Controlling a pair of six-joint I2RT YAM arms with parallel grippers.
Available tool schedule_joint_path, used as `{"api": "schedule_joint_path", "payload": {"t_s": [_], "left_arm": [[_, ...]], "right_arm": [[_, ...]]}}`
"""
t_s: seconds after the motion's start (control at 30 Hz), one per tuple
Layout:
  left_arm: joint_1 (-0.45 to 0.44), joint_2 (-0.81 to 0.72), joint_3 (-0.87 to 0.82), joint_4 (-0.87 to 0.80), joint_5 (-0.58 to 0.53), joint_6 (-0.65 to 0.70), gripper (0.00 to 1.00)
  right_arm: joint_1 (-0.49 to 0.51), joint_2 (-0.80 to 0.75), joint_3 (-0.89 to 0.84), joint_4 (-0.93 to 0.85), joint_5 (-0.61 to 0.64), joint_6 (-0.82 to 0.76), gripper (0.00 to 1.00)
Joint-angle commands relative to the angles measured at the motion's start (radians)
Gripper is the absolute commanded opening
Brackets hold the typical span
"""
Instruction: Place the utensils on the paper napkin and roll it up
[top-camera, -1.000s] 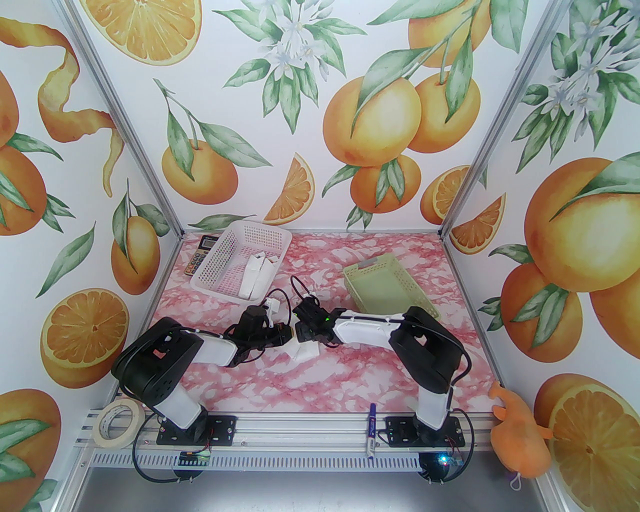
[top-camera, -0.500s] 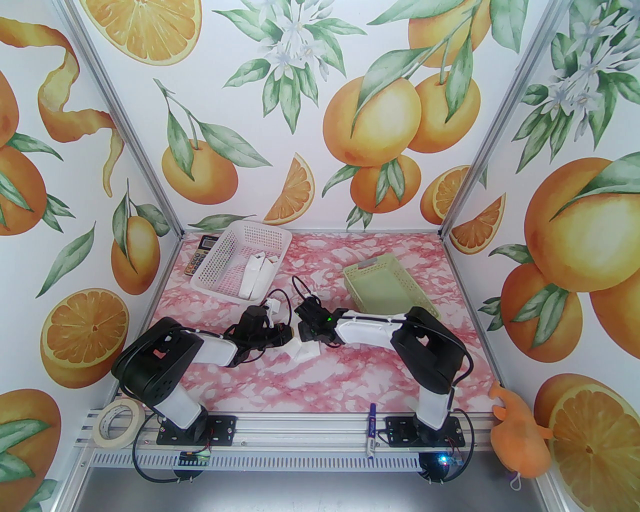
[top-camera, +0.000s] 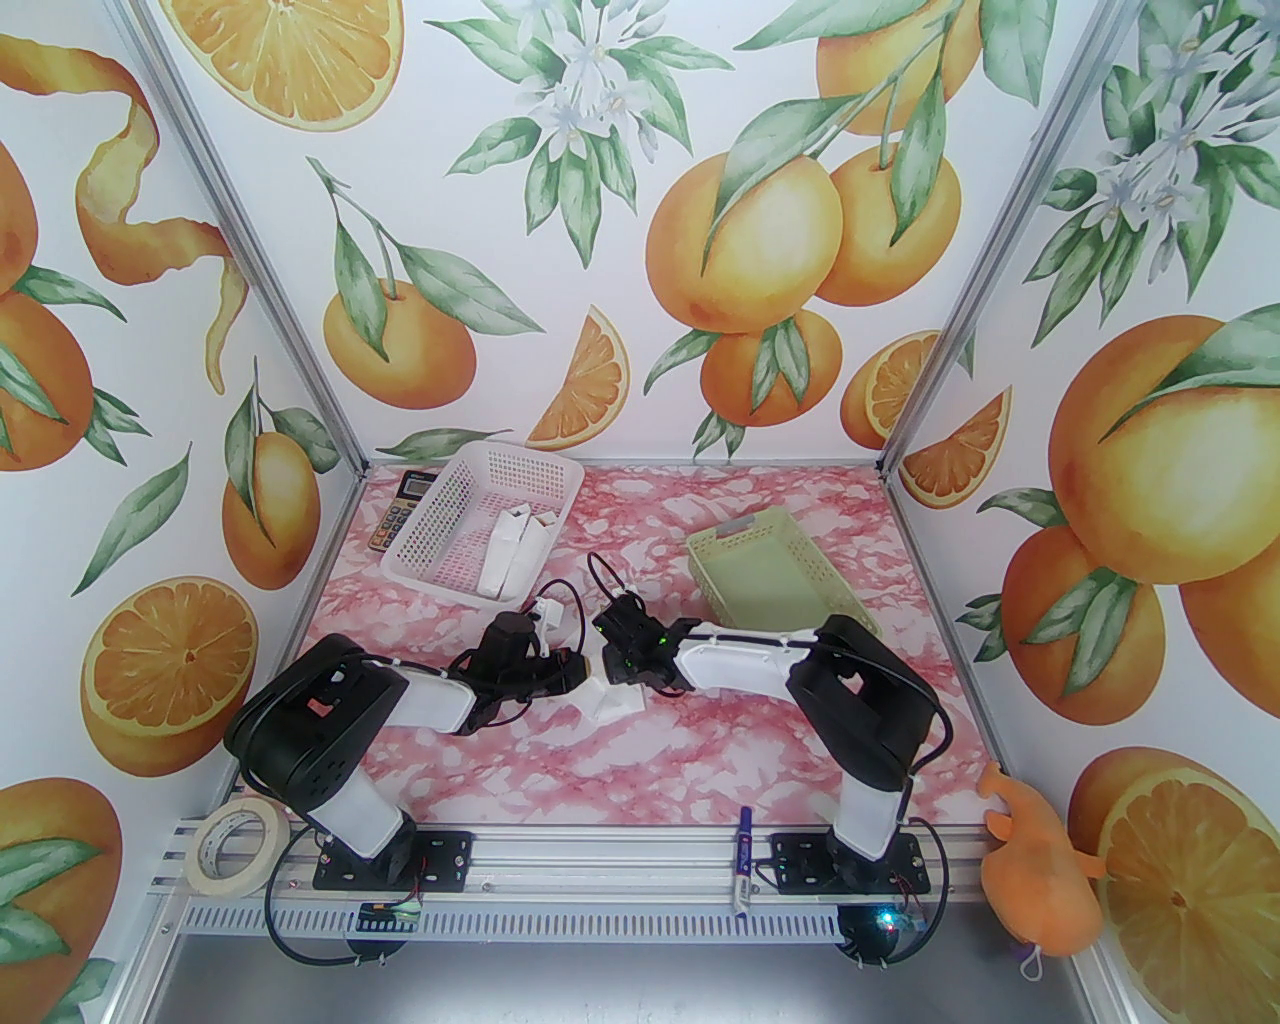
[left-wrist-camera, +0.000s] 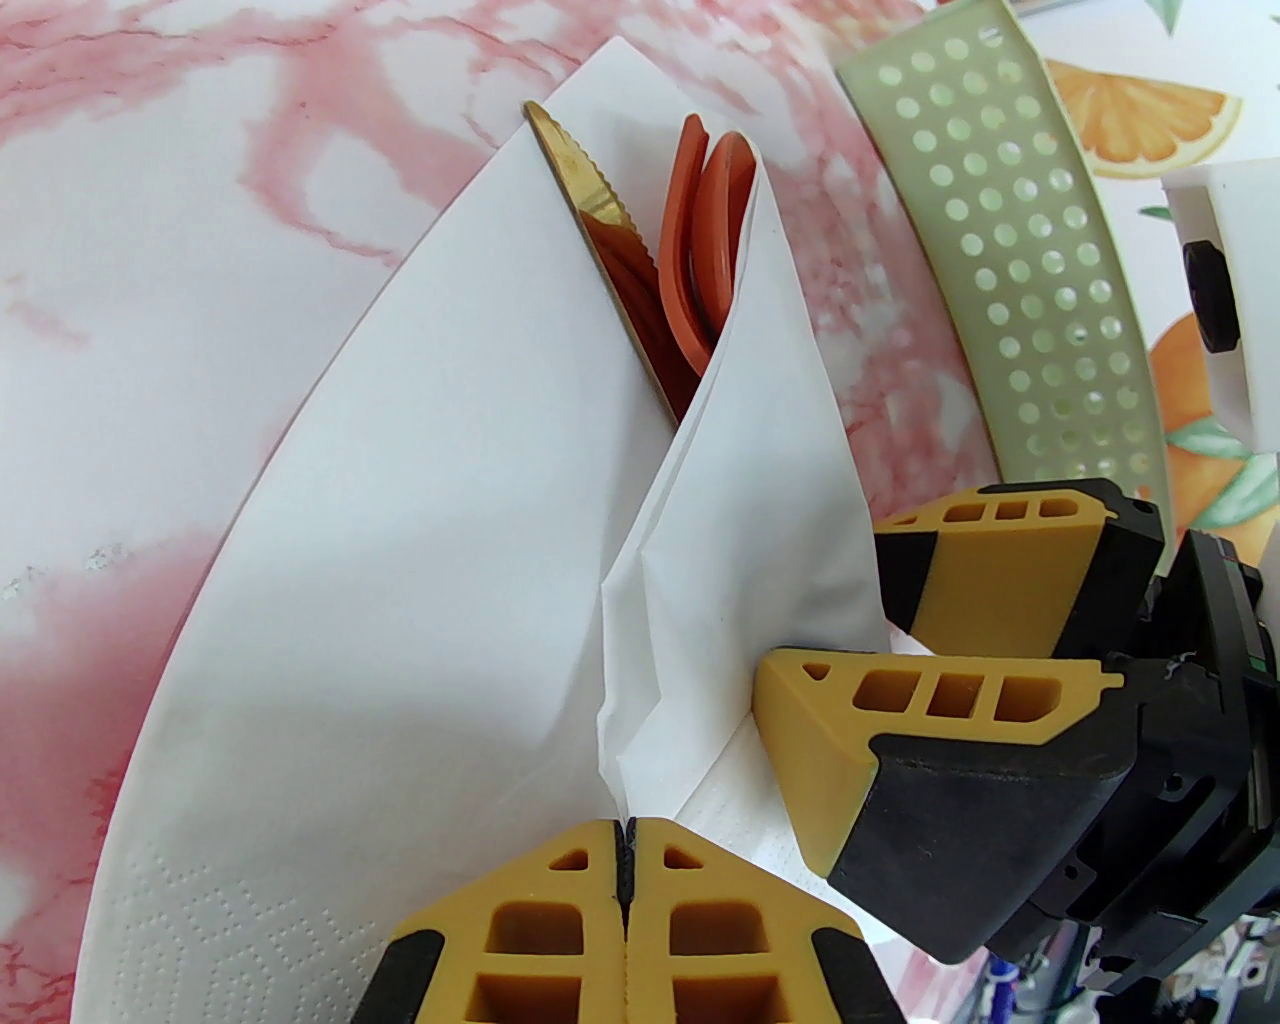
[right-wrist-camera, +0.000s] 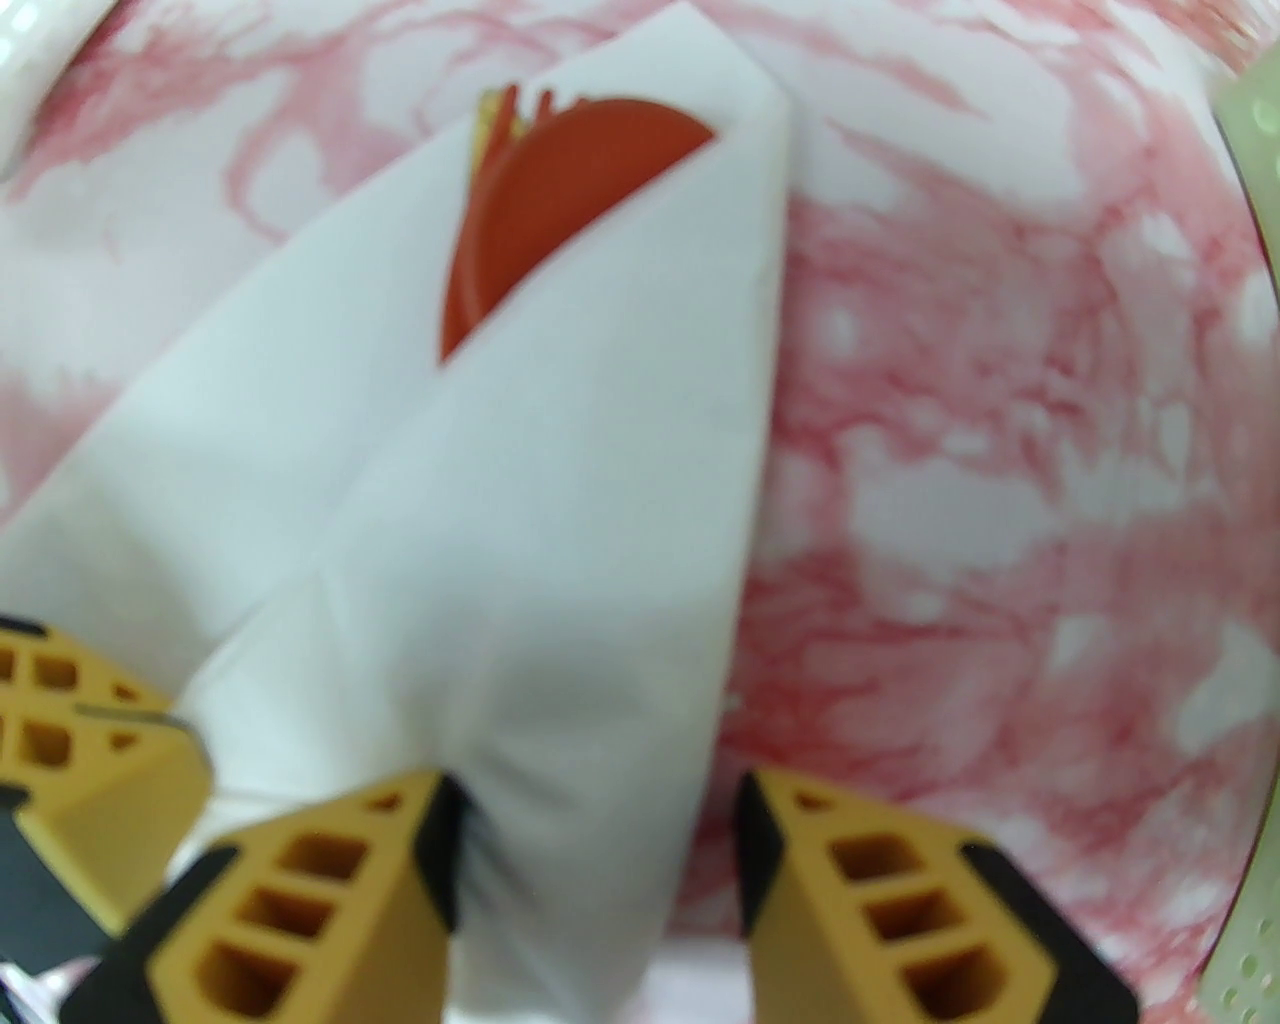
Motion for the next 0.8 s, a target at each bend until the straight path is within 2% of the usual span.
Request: {"api": "schedule_joint_path", "payload": {"t_s": [0.0,0.33,0.5,0.63,0.77], "left_arm": [[0.009,0.017,-0.03,-0.114,-0.036,0.003,0.0],[0.009,0.026,-0.025,-0.11,-0.029,0.002,0.0],[0.008,0.02,-0.026,-0.115,-0.032,0.005,0.0],[0.008,0.023,-0.026,-0.114,-0.032,0.004,0.0],[0.009,0.021,-0.03,-0.113,-0.039,0.002,0.0]], "right_arm": [[-0.026,0.009,-0.048,-0.155,0.008,0.003,0.5],[-0.026,-0.061,0.005,-0.102,-0.153,-0.005,0.64],[-0.063,-0.173,-0.054,-0.066,-0.239,-0.003,0.7],[-0.107,-0.29,-0.159,0.014,-0.336,0.036,0.67],[-0.132,-0.372,-0.262,0.12,-0.44,0.074,0.5]]}}
